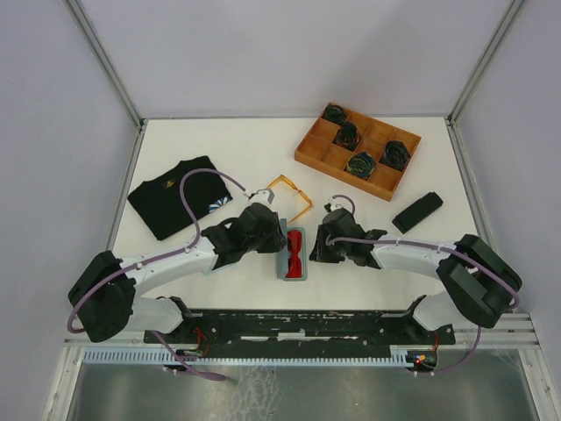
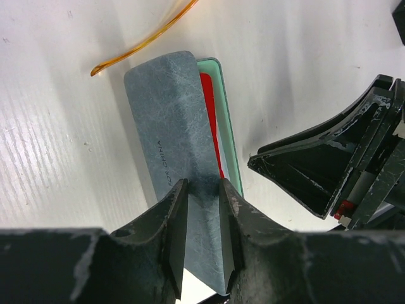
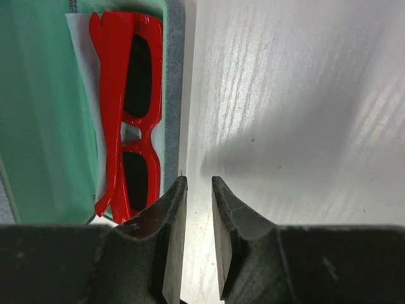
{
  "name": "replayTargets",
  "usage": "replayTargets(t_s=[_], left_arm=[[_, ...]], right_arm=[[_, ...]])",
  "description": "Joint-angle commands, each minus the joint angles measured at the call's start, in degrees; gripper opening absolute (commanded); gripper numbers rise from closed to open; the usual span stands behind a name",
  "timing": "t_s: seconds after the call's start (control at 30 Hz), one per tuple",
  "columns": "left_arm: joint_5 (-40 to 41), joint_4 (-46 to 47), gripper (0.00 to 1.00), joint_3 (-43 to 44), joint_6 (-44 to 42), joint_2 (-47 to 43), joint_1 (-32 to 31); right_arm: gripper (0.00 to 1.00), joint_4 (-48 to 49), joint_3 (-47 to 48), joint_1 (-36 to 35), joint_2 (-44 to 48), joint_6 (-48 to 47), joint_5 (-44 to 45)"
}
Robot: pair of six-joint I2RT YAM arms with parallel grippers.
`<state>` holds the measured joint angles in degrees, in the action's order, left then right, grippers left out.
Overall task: Organize the sunglasses
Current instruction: Place the sunglasses in the sunglasses case, then close the sunglasses case at the center of the board.
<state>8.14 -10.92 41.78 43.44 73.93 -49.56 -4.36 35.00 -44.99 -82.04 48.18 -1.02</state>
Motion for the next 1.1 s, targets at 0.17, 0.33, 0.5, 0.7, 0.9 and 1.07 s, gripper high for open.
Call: replayTargets(t_s=[0.17, 0.33, 0.5, 0.7, 0.9, 1.07], left_arm=[[-3.87, 5.78, 0.3, -0.66, -1.3, 3.55, -0.05], [-4.1, 6.44, 0.3, -0.23, -1.26, 5.23, -0.74], [-4.14, 7.18, 0.3, -0.21, -1.08, 6.75, -1.15], [-4.62, 7.93, 0.3, 0.52, -1.08, 9.27, -1.86], [-4.23, 7.32, 0.31, 1.56, -1.37, 8.99, -1.9], [-3.35, 3.84, 0.35, 4.46, -3.67, 6.68, -1.88]], right_arm=[[0.3, 4.06, 4.08, -0.19, -3.11, 0.69, -1.8], [0.3, 4.77, 4.5, -0.16, -4.18, 0.99, -2.26], [0.31, 5.5, 3.8, -0.17, -4.39, 1.54, -2.26], [0.33, 5.23, 3.0, -0.15, -3.55, 1.89, -1.27], [0.35, 1.14, 2.32, -0.07, 0.27, 1.18, 3.43], [0.38, -5.53, 2.09, -0.1, 6.36, -0.13, 9.92]])
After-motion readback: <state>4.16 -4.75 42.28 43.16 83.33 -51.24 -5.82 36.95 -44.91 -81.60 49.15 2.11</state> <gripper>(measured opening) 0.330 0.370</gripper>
